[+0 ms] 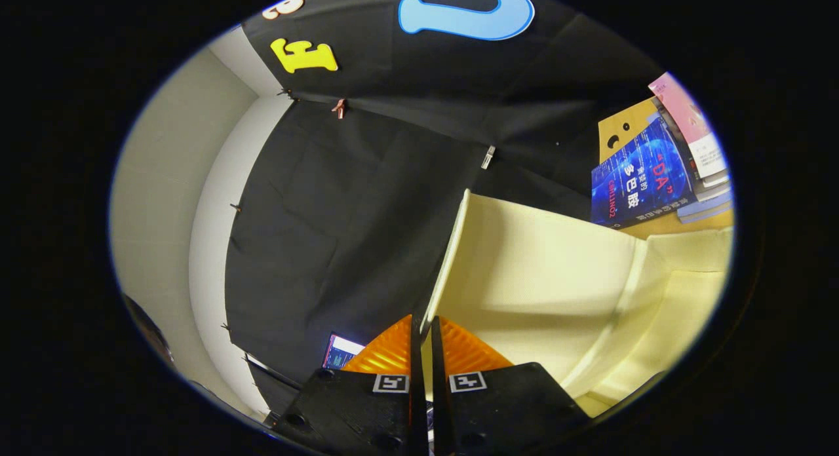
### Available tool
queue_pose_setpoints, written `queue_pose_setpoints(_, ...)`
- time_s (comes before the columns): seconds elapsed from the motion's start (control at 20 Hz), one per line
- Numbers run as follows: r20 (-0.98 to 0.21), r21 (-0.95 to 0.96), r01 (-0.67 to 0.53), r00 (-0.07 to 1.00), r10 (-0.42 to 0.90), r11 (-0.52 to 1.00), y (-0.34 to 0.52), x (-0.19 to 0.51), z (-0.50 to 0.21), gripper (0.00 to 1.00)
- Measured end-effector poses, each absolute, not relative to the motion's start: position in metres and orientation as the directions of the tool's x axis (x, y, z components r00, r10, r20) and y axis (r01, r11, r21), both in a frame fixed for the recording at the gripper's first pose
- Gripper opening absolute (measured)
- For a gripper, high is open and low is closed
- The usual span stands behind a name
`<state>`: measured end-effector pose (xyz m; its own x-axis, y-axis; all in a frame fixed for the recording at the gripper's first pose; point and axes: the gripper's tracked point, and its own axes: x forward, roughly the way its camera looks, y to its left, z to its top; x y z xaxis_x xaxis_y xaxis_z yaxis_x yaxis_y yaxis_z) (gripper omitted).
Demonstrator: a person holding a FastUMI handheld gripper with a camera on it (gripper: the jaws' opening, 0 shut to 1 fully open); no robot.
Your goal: Open the storage box then place both shoes into the box .Put the left shoe in first, then the right shoe, with the right side of both shoes facing outward in a uniform manner.
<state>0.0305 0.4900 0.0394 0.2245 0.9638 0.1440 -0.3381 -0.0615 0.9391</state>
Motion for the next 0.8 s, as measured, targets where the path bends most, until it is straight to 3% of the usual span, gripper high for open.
queue_pose_setpoints(0.25, 0.11, 0.944, -0.327, 0.223, 0.969, -0.032, 0.517, 0.028, 0.03, 0.09)
queue_pose_setpoints(0.6, 0.054, 0.936, -0.35, 0.241, 0.969, 0.035, 0.521, 0.027, 0.019, 0.72)
queue_pose_setpoints(0.75, 0.039, 0.926, -0.373, 0.259, 0.965, 0.062, 0.51, 0.024, 0.018, 0.83)
queue_pose_setpoints(0.8, 0.042, 0.926, -0.372, 0.269, 0.962, 0.064, 0.502, 0.025, 0.019, 0.91)
